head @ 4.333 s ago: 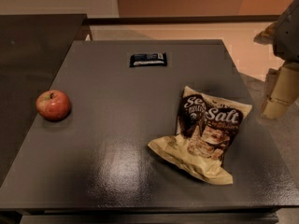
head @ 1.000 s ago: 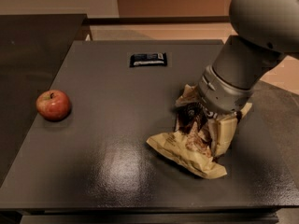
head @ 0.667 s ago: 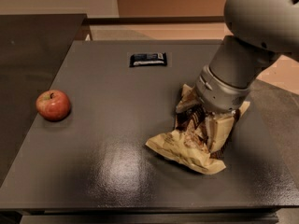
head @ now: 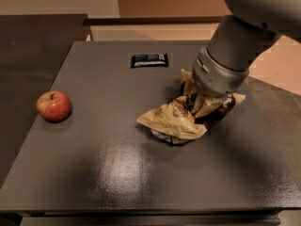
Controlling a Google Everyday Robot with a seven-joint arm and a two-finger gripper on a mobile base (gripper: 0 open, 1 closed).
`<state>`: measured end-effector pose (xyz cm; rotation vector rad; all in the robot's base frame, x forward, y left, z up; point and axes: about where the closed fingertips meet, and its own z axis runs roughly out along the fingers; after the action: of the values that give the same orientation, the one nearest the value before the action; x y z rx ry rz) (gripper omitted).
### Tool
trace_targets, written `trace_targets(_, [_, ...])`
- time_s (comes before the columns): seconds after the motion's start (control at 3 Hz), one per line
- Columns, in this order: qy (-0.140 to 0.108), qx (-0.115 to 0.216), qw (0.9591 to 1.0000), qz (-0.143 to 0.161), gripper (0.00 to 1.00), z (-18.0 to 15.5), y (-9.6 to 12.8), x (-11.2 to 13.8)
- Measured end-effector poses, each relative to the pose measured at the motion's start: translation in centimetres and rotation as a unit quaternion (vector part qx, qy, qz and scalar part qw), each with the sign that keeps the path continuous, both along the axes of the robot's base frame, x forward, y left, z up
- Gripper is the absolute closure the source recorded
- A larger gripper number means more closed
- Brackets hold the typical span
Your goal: Move brown chip bag near rxbar blueberry
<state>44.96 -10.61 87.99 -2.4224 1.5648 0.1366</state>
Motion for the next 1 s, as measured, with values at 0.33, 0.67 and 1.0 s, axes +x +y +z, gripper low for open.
trace_targets(0.33, [-0.038,0.003,0.9992,-0.008,1.0,1.9,1.0,2.8])
trace_targets(0.67, [-0.069,0.002,0.9975,-0.016,1.0,2.7,1.5,6.2])
trace_targets(1.0, [-0.093,0.006,0.9954,-0.022,1.0,2.9,2.1,9.8])
